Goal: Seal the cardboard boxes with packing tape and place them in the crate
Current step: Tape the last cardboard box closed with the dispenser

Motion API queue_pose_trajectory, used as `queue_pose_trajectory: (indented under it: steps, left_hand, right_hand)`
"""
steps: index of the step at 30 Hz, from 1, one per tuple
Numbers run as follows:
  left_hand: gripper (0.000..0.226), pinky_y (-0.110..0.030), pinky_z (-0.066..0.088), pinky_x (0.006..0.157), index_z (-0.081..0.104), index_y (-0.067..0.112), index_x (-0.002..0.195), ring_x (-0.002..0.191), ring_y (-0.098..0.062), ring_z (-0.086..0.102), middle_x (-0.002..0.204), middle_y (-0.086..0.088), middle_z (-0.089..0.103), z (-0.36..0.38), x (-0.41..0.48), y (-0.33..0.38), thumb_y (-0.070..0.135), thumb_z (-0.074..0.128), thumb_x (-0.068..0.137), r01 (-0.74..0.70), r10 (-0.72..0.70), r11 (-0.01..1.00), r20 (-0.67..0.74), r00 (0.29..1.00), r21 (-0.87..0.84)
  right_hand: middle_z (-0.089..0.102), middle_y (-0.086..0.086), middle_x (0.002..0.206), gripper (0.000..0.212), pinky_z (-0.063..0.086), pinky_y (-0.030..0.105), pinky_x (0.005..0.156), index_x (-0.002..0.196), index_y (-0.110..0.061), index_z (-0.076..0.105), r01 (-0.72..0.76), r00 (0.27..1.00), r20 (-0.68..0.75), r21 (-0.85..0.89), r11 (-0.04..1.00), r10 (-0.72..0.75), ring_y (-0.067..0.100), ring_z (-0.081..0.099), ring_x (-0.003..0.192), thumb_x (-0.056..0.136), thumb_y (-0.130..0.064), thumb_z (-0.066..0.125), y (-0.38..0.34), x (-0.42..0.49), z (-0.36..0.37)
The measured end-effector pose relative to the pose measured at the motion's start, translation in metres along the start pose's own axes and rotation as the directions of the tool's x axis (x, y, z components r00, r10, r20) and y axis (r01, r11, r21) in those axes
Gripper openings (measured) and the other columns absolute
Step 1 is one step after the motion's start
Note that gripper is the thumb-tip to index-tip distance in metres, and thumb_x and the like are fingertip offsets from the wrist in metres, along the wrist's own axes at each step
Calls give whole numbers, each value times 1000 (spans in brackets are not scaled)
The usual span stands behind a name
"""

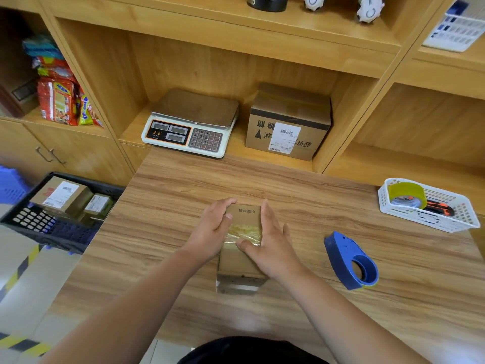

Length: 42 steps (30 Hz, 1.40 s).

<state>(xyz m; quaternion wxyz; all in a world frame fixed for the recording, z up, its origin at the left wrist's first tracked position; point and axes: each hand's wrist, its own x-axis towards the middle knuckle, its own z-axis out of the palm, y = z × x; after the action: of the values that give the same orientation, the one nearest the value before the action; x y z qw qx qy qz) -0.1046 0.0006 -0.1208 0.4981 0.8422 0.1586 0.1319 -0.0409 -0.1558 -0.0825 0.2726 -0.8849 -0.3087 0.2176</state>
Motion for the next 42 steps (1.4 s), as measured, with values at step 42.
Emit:
queue_pose_trajectory:
  steps: [42]
  left_hand:
    - [55,-40,27,114,7,23,152,140,-17,28,155,-3,25,-26,-64,-94,30,29,102,424,-419,894,64,906,-142]
  right_hand:
    - [-18,15,153,70,-16,58,110,149,-36,-5,341,940,254,-706,621,-227,35,-19,142,87,-66,9,-25,-1,114]
